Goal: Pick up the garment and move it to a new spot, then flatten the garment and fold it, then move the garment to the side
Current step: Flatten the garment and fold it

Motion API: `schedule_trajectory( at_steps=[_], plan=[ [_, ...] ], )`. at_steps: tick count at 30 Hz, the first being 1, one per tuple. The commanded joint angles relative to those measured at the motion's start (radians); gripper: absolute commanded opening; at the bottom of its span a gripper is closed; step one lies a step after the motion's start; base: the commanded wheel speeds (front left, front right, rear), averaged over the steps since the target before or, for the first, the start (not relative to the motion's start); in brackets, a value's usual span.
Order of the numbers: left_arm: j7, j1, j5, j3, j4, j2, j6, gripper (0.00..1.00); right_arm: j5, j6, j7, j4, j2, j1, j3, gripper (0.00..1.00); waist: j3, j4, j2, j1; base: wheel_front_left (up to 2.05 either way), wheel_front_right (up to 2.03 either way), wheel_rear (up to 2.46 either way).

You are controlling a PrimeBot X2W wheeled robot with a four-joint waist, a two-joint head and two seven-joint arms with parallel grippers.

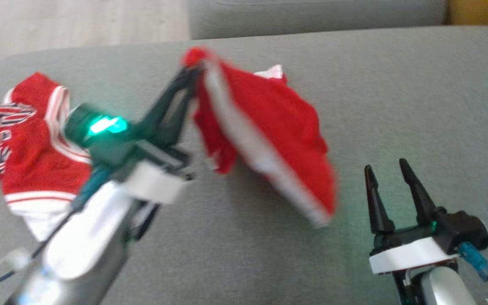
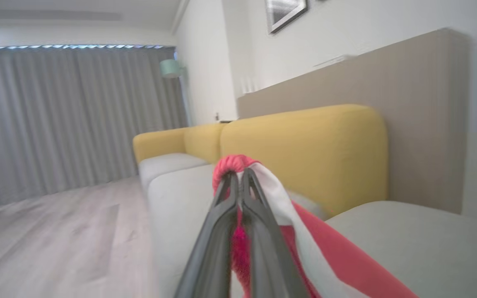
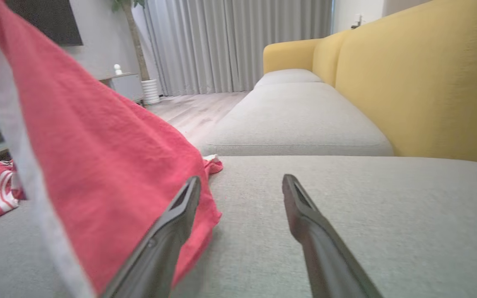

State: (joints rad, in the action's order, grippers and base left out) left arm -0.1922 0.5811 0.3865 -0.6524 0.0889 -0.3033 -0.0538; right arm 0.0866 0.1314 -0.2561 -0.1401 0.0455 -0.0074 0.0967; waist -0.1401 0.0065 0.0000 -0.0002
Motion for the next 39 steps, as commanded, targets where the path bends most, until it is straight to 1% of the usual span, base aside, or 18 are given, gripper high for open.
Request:
schedule_trajectory(
  at_steps=[1,3,6,8,10,12,13,20,21,25,27,34,35,37,38,39],
  plan=[
    [0.009,-0.024,0.025,0.073,-0.048,-0.064,-0.016,0.0,0.004,-0.001,-0.006,0.019,0.005,-0.009,0.035,1.0,0.01,0.046,0.0,0.0002,0.0,0.0,0.0],
    [0.015,-0.091,0.051,0.113,-0.068,-0.121,-0.034,0.0,0.014,-0.001,-0.006,-0.005,0.005,-0.016,0.05,1.0,0.002,0.056,0.0,0.0002,0.0,0.0,0.0],
    [0.01,-0.177,0.087,0.154,-0.087,-0.177,-0.048,0.0,0.035,-0.001,-0.006,-0.04,0.005,-0.029,0.082,1.0,-0.014,0.076,0.0,0.0002,0.0,0.0,0.0],
    [0.0,-0.218,0.106,0.175,-0.091,-0.197,-0.056,0.0,0.051,-0.001,-0.006,-0.062,0.005,-0.041,0.122,1.0,-0.025,0.089,0.0,0.0002,0.0,0.0,0.0],
    [-0.014,-0.242,0.111,0.189,-0.09,-0.211,-0.059,0.0,0.064,-0.001,-0.006,-0.078,0.005,-0.055,0.186,1.0,-0.037,0.1,0.0,0.0002,0.0,0.0,0.0],
    [-0.025,-0.252,0.112,0.195,-0.085,-0.215,-0.058,0.0,0.07,-0.001,-0.006,-0.091,0.019,-0.072,0.267,1.0,-0.047,0.11,0.0,0.0002,0.0,0.0,0.0],
    [-0.025,-0.252,0.112,0.195,-0.085,-0.215,-0.058,0.0,0.07,-0.001,-0.006,-0.091,0.019,-0.072,0.267,1.0,-0.047,0.11,0.0,0.0002,0.0,0.0,0.0],
    [-0.047,-0.231,0.106,0.185,-0.053,-0.188,-0.043,0.0,0.071,-0.001,-0.006,-0.154,0.143,-0.137,0.553,1.0,-0.059,0.145,0.0,0.0002,0.0,0.0,0.0],
    [-0.049,-0.22,0.102,0.177,-0.042,-0.18,-0.036,0.0,0.057,-0.001,-0.006,-0.186,0.177,-0.163,0.631,1.0,-0.058,0.155,0.0,0.0002,0.0,0.0,0.0],
    [-0.053,-0.203,0.097,0.165,-0.025,-0.167,-0.025,0.0,0.048,-0.001,-0.006,-0.236,0.215,-0.207,0.738,1.0,-0.056,0.17,0.0,0.0002,0.0,0.0,0.0],
    [-0.055,-0.197,0.097,0.161,-0.017,-0.164,-0.017,0.0,0.053,-0.001,-0.006,-0.261,0.22,-0.224,0.764,1.0,-0.055,0.176,0.0,0.0002,0.0,0.0,0.0],
    [-0.059,-0.186,0.093,0.151,-0.002,-0.156,-0.006,0.0,0.053,-0.001,-0.006,-0.357,0.211,-0.26,0.794,1.0,-0.06,0.198,0.0,0.0002,0.0,0.0,0.0],
    [-0.059,-0.185,0.093,0.149,0.0,-0.154,-0.005,0.0,0.057,-0.001,-0.006,-0.381,0.209,-0.262,0.795,0.92,-0.06,0.201,0.0,0.0002,0.0,0.0,0.0],
    [-0.06,-0.182,0.092,0.145,0.002,-0.151,-0.003,0.0,0.061,-0.001,-0.006,-0.41,0.201,-0.269,0.79,0.93,-0.06,0.206,0.0,0.0002,0.0,0.0,0.0],
    [-0.061,-0.182,0.091,0.144,0.002,-0.148,-0.002,0.0,0.062,-0.001,-0.006,-0.418,0.196,-0.272,0.782,0.89,-0.06,0.208,0.0,0.0002,0.0,0.0,0.0],
    [-0.061,-0.182,0.091,0.144,0.001,-0.146,-0.002,0.0,0.061,-0.001,-0.006,-0.427,0.193,-0.274,0.777,0.89,-0.06,0.21,0.0,0.0002,0.0,0.0,0.0]
  ],
)
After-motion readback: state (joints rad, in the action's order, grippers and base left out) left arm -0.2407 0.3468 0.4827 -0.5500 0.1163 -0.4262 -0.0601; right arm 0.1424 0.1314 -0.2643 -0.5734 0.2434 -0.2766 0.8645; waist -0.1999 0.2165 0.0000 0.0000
